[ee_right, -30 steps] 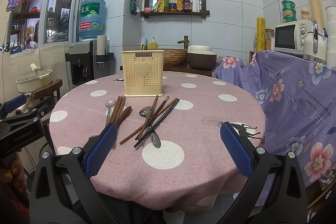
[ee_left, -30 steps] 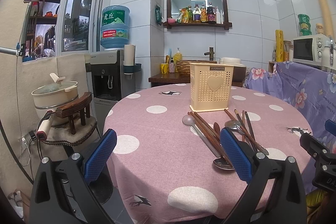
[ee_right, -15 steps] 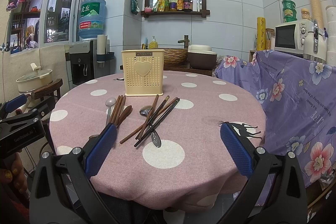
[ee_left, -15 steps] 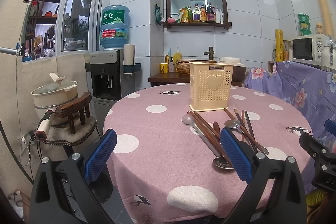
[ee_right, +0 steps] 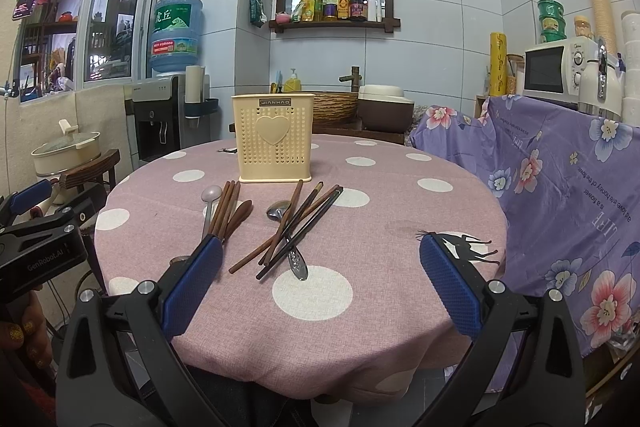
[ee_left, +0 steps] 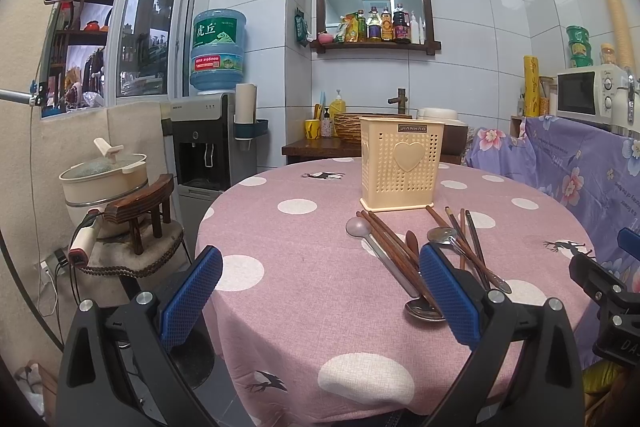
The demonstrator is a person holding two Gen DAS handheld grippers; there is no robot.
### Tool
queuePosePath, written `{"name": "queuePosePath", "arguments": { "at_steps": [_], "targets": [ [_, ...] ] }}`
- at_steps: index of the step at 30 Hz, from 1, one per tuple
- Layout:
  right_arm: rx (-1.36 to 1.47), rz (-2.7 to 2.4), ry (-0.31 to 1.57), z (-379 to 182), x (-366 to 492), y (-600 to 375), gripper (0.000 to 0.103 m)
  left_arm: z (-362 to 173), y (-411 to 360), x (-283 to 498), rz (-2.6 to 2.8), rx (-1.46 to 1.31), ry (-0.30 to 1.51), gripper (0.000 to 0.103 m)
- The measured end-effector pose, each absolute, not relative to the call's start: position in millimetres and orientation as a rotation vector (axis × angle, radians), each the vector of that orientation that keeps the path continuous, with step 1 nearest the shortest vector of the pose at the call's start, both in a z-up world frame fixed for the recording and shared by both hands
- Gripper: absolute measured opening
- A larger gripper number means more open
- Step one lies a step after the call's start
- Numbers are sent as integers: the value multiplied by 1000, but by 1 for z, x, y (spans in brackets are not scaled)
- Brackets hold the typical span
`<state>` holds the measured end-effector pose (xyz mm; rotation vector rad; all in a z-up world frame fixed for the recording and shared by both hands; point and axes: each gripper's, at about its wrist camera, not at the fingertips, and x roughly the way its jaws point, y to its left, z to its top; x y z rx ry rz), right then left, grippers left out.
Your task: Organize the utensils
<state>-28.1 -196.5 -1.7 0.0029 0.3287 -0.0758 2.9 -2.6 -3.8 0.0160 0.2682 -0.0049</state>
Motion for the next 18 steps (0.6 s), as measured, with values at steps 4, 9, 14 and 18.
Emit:
{"name": "queuePosePath", "arguments": {
  "at_steps": [4,9,14,18],
  "targets": [
    [3,-76,330,-1,-29,-197,98,-4,-2,3,-4,16,266,98],
    [3,-76,329,-4,-25,-194,98,-4,-2,3,-6,16,267,98],
    [3,-75,330,-4,-28,-194,98,-6,-3,3,-7,16,268,98],
    [3,-75,330,-4,-28,-193,98,-6,-3,3,-8,17,269,98]
  ]
}}
